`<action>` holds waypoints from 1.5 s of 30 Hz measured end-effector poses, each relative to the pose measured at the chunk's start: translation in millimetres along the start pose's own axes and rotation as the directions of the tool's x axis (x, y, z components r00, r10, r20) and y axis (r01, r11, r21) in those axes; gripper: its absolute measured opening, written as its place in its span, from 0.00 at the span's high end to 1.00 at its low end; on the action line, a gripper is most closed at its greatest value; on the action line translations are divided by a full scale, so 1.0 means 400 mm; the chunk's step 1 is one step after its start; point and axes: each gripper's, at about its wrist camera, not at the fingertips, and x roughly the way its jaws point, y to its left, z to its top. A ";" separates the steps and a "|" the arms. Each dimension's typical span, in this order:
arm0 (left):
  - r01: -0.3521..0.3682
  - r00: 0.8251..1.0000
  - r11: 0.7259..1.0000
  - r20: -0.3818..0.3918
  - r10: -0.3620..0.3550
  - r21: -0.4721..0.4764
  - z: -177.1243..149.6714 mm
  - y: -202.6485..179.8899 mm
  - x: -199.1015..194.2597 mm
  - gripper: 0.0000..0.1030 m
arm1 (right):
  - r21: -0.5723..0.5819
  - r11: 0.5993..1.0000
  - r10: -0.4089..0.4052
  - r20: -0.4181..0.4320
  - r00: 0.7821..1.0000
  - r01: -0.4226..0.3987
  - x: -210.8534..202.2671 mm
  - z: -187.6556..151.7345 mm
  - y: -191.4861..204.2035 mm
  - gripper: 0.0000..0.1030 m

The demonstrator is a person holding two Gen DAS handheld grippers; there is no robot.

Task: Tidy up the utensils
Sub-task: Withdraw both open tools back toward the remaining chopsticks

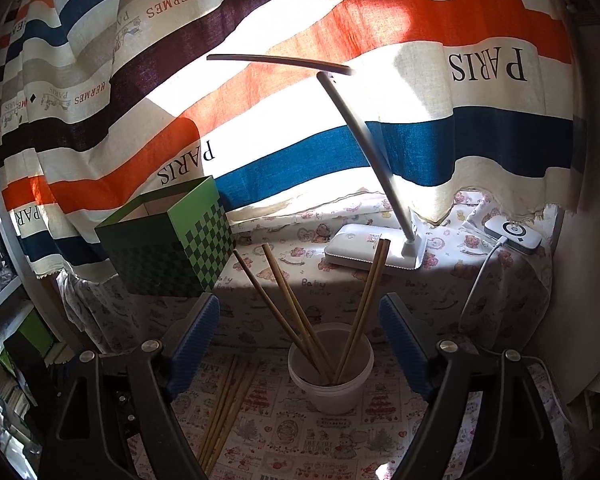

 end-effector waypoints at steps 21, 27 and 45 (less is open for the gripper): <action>0.248 0.824 0.966 -0.510 -0.246 -0.065 -0.135 -0.101 0.160 0.70 | -0.004 1.000 -0.016 -0.234 0.972 0.016 0.126 -0.234 0.049 0.18; 0.245 0.813 0.969 -0.539 -0.219 -0.024 -0.159 -0.117 0.173 0.75 | -0.030 0.999 -0.019 -0.258 0.966 0.012 0.144 -0.251 0.065 0.18; 0.173 0.834 0.982 -0.521 -0.185 -0.071 -0.168 -0.074 0.205 0.72 | -0.046 0.998 -0.048 -0.248 0.968 0.038 0.138 -0.255 0.064 0.18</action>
